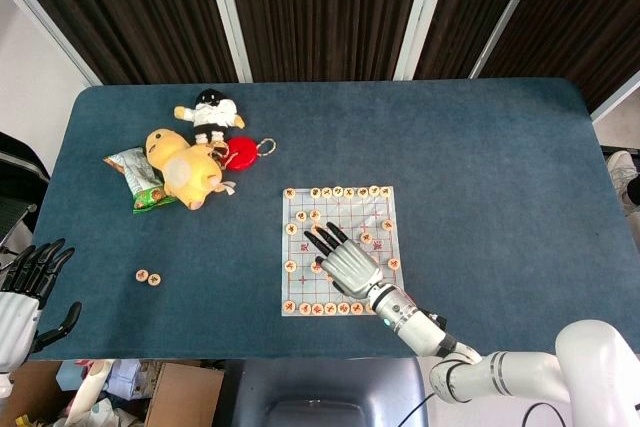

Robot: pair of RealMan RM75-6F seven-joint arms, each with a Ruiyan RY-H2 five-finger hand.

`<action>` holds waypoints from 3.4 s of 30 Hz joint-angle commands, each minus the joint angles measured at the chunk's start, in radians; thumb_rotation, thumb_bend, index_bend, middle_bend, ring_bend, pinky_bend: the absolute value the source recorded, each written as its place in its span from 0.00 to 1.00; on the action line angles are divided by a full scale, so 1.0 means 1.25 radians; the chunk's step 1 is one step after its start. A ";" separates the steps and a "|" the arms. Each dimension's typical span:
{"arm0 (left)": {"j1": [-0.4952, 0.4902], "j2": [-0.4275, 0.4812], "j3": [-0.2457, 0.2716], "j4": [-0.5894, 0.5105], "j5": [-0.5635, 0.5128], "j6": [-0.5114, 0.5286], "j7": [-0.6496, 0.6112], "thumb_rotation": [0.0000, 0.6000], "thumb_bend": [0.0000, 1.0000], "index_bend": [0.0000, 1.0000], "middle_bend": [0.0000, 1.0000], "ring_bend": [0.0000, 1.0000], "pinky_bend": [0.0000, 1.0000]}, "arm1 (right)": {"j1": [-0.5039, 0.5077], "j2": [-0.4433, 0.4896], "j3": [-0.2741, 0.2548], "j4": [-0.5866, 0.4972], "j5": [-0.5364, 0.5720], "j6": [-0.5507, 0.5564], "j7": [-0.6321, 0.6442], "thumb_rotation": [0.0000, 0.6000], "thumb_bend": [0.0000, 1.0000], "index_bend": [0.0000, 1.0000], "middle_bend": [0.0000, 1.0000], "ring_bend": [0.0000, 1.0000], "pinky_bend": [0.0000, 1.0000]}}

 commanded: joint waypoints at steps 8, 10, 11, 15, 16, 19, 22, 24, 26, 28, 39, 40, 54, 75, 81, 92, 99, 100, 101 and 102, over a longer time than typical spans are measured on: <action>-0.001 -0.001 -0.001 0.000 -0.001 -0.002 0.002 1.00 0.40 0.00 0.00 0.00 0.01 | 0.001 0.000 0.006 0.001 0.003 -0.004 0.006 1.00 0.47 0.65 0.10 0.00 0.00; -0.001 -0.001 -0.001 0.000 -0.001 -0.002 0.001 1.00 0.40 0.00 0.00 0.00 0.01 | 0.001 0.001 0.005 -0.001 0.002 -0.004 0.006 1.00 0.47 0.65 0.10 0.00 0.00; -0.001 -0.001 -0.001 0.000 -0.001 -0.002 0.001 1.00 0.40 0.00 0.00 0.00 0.01 | 0.000 0.001 0.005 -0.002 0.002 -0.004 0.006 1.00 0.47 0.65 0.10 0.00 0.00; 0.000 0.000 0.000 0.000 0.002 0.001 0.000 1.00 0.40 0.00 0.00 0.00 0.01 | -0.001 0.000 0.003 -0.002 0.002 -0.003 0.002 1.00 0.47 0.65 0.10 0.00 0.00; 0.000 0.000 0.000 0.000 0.002 0.001 0.000 1.00 0.40 0.00 0.00 0.00 0.01 | -0.001 0.000 0.003 -0.002 0.002 -0.003 0.002 1.00 0.47 0.65 0.10 0.00 0.00; 0.000 0.000 0.000 0.000 0.001 0.000 0.000 1.00 0.40 0.00 0.00 0.00 0.01 | -0.001 0.000 0.004 -0.003 0.001 -0.003 0.003 1.00 0.47 0.65 0.10 0.00 0.00; -0.001 -0.001 0.000 0.000 0.001 0.000 0.001 1.00 0.40 0.00 0.00 0.00 0.01 | -0.001 -0.001 0.004 -0.005 0.000 -0.003 0.002 1.00 0.47 0.65 0.10 0.00 0.00; -0.001 -0.001 0.000 0.000 0.001 -0.001 0.001 1.00 0.40 0.00 0.00 0.00 0.01 | 0.000 -0.002 0.004 -0.004 0.001 -0.005 0.001 1.00 0.47 0.65 0.10 0.00 0.00; -0.001 -0.001 0.000 0.000 0.000 -0.002 0.001 1.00 0.40 0.00 0.00 0.00 0.01 | 0.001 -0.004 0.003 -0.002 0.002 -0.007 -0.002 1.00 0.47 0.65 0.10 0.00 0.00; -0.001 -0.001 0.000 0.000 0.000 -0.001 0.000 1.00 0.40 0.00 0.00 0.00 0.01 | 0.002 -0.007 0.003 0.000 0.004 -0.009 -0.003 1.00 0.47 0.65 0.10 0.00 0.00; 0.000 0.001 0.000 0.000 0.001 0.002 -0.004 1.00 0.40 0.00 0.00 0.00 0.01 | 0.006 -0.016 0.006 0.005 0.014 -0.016 -0.009 1.00 0.47 0.64 0.10 0.00 0.00; 0.000 0.001 0.000 0.000 0.001 0.002 -0.005 1.00 0.40 0.00 0.00 0.00 0.01 | 0.007 -0.017 0.008 0.005 0.014 -0.016 -0.009 1.00 0.47 0.64 0.10 0.00 0.00; -0.001 0.000 0.000 0.000 0.001 0.000 -0.002 1.00 0.40 0.00 0.00 0.00 0.01 | 0.011 -0.027 0.003 0.018 0.021 -0.025 -0.017 1.00 0.47 0.64 0.10 0.00 0.00; 0.000 0.002 0.000 0.001 0.002 0.003 -0.009 1.00 0.40 0.00 0.00 0.00 0.01 | 0.024 -0.049 0.007 0.039 0.072 -0.040 -0.049 1.00 0.47 0.55 0.10 0.00 0.00; 0.000 0.002 0.000 0.001 0.002 0.003 -0.007 1.00 0.40 0.00 0.00 0.00 0.01 | 0.025 -0.042 0.006 0.028 0.086 -0.039 -0.061 1.00 0.47 0.50 0.10 0.00 0.00; 0.002 0.001 0.000 0.002 0.003 0.005 -0.004 1.00 0.40 0.00 0.00 0.00 0.01 | -0.016 0.029 -0.011 -0.066 -0.005 0.039 0.009 1.00 0.47 0.48 0.10 0.00 0.00; -0.001 -0.004 -0.001 -0.001 -0.003 -0.004 0.010 1.00 0.40 0.00 0.00 0.00 0.01 | -0.120 0.170 -0.051 -0.203 -0.138 0.213 0.101 1.00 0.47 0.45 0.10 0.00 0.00; -0.001 -0.004 -0.002 -0.001 -0.003 -0.005 0.012 1.00 0.40 0.00 0.00 0.00 0.01 | -0.137 0.189 -0.059 -0.220 -0.149 0.235 0.106 1.00 0.47 0.44 0.10 0.00 0.00; -0.001 -0.005 -0.002 -0.001 -0.004 -0.005 0.013 1.00 0.40 0.00 0.00 0.00 0.01 | -0.156 0.209 -0.068 -0.239 -0.157 0.258 0.109 1.00 0.47 0.42 0.09 0.00 0.00; -0.001 -0.005 -0.002 -0.002 -0.004 -0.005 0.015 1.00 0.40 0.00 0.00 0.00 0.01 | -0.183 0.236 -0.083 -0.264 -0.166 0.290 0.106 1.00 0.47 0.40 0.09 0.00 0.00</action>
